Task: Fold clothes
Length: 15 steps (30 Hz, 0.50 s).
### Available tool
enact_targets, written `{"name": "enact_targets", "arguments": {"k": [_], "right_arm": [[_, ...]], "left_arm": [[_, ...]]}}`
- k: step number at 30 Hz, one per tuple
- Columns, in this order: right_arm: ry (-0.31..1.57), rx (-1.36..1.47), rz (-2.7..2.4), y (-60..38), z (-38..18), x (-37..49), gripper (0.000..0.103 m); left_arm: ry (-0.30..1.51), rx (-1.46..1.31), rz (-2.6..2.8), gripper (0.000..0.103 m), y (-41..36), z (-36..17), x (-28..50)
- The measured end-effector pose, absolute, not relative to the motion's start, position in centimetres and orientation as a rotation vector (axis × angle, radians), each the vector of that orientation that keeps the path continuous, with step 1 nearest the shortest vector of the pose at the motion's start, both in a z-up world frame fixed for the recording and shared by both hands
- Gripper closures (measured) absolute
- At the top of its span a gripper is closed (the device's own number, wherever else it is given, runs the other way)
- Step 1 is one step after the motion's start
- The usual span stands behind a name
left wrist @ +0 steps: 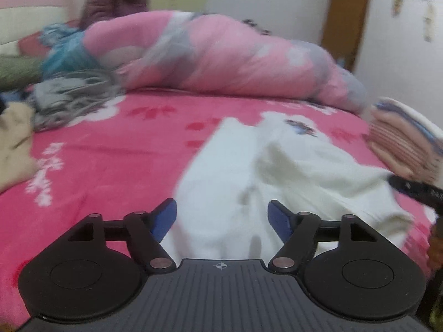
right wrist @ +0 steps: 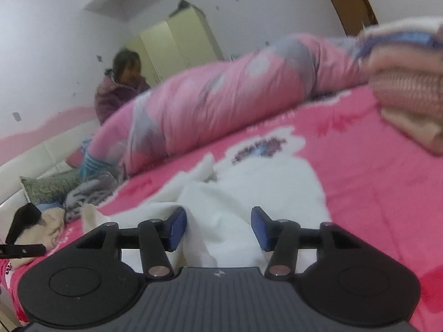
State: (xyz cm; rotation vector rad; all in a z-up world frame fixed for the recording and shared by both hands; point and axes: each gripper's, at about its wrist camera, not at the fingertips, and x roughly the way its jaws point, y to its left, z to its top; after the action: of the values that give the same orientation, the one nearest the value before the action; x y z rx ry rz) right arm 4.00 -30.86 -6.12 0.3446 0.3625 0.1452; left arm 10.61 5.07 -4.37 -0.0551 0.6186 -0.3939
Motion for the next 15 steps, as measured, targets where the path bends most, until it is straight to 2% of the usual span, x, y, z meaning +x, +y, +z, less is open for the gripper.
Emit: {"name": "enact_targets", "arguments": {"k": [5,8,9,10,11,12,15], "right_arm": [[0.276,0.060,0.226,-26.1,-4.3,0.6,0.049],[0.333,-0.171,0.205,-22.9,-5.8,0.6,0.051],[0.364,-0.224,0.187,-22.3,-6.5,0.9,0.056],[0.395,-0.268,0.171,-21.9,-7.0,1.3,0.072],[0.409,-0.272,0.157,-22.0,-7.3,1.5,0.083],[0.415,-0.260,0.144,-22.2,-7.3,1.6,0.088],[0.399,-0.160,0.083,-23.2,-6.9,1.8,0.091]], "left_arm": [[0.572,0.057,-0.407,0.027,2.8,-4.8,9.9],[0.555,0.140,-0.384,0.027,1.0,-5.4,9.9],[0.557,0.160,-0.379,0.027,0.6,-5.6,10.0],[0.559,0.173,-0.379,0.027,0.4,-5.8,9.9],[0.560,0.180,-0.380,0.027,0.3,-5.9,9.9],[0.559,0.183,-0.379,0.027,0.3,-6.0,9.9],[0.559,0.193,-0.385,0.028,0.0,-6.2,10.0]]}}
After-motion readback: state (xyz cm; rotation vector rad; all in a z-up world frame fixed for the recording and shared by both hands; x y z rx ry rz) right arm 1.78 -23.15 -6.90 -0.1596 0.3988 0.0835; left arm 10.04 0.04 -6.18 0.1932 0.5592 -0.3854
